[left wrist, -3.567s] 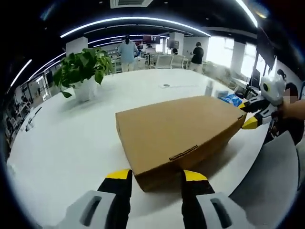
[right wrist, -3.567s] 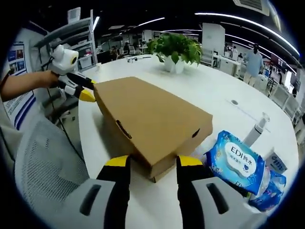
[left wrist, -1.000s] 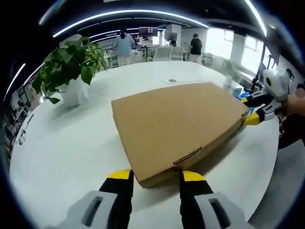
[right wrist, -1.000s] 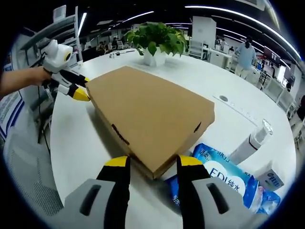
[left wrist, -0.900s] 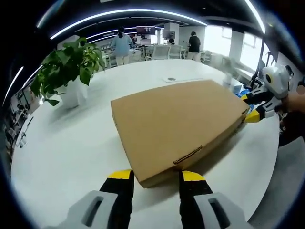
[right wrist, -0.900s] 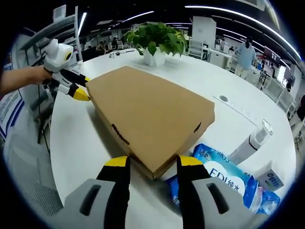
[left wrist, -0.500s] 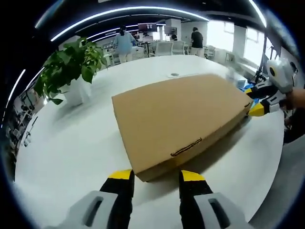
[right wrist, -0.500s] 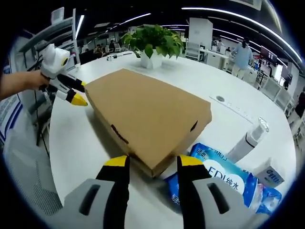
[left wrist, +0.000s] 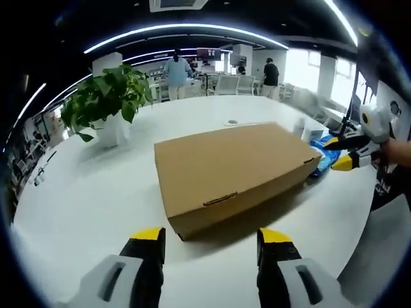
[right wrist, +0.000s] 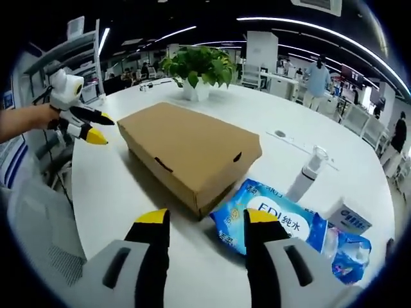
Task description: Operate the shoe box by opening the lid, removing the specified soft item, and placing it in the target area until the item is outside and the box remains undamaged.
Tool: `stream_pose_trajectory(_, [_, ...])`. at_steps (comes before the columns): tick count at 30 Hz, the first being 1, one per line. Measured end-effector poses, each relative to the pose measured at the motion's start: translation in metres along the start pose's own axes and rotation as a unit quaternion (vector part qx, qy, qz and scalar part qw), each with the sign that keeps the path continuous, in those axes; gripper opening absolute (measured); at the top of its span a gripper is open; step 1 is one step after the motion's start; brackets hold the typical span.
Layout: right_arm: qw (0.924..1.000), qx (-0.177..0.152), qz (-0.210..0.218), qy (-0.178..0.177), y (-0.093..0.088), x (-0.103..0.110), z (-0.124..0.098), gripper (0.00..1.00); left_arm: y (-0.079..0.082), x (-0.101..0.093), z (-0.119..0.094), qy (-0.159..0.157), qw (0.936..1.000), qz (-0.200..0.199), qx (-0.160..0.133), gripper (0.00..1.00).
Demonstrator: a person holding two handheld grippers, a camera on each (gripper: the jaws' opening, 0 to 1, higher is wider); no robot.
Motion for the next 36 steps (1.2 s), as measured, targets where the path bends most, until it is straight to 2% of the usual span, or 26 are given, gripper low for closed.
stream_pose_trajectory(3, [0.9998, -0.012, 0.009, -0.012, -0.005, -0.001, -0.017, 0.47, 0.002, -0.008, -0.010, -0.002, 0.9999, 0.000, -0.016, 0.65])
stream_pose_trajectory(7, [0.9992, -0.021, 0.008, -0.031, -0.015, -0.002, -0.039, 0.52, 0.001, -0.015, -0.019, -0.005, 0.9997, 0.006, -0.021, 0.69])
stream_pose_trajectory(11, [0.9988, -0.019, 0.008, -0.045, -0.027, -0.002, -0.060, 0.55, -0.001, -0.022, -0.030, -0.011, 0.9995, 0.010, -0.030, 0.73])
stream_pose_trajectory(16, [0.9979, -0.018, 0.016, -0.060, -0.040, -0.002, -0.084, 0.64, -0.006, -0.036, -0.045, -0.024, 0.9988, 0.015, -0.041, 0.84])
stream_pose_trajectory(20, [0.9972, -0.017, 0.019, -0.070, -0.050, -0.001, -0.102, 0.67, -0.011, -0.046, -0.054, -0.030, 0.9983, 0.021, -0.045, 0.86])
stream_pose_trajectory(26, [0.9965, -0.017, 0.023, -0.079, -0.062, 0.001, -0.121, 0.74, -0.019, -0.060, -0.067, -0.040, 0.9968, 0.041, -0.056, 0.95])
stream_pose_trajectory(30, [0.9960, -0.023, 0.020, -0.084, -0.069, 0.001, -0.132, 0.79, -0.024, -0.067, -0.072, -0.045, 0.9968, 0.034, -0.057, 1.00])
stream_pose_trajectory(33, [0.9956, -0.032, 0.033, -0.082, -0.076, 0.004, -0.140, 0.83, -0.028, -0.070, -0.077, -0.043, 0.9968, 0.029, -0.061, 1.00])
stream_pose_trajectory(36, [0.9951, -0.025, 0.036, -0.088, -0.083, 0.006, -0.144, 0.85, -0.032, -0.075, -0.080, -0.044, 0.9965, 0.029, -0.065, 1.00])
Point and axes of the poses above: the point that each gripper's makers call its tool centre point, and the gripper's own axes: z roughly forward along the fingers, x roughly to its left, y roughly out of its top, the point moved 10 cm from there along -z, roughly backward along the fingers
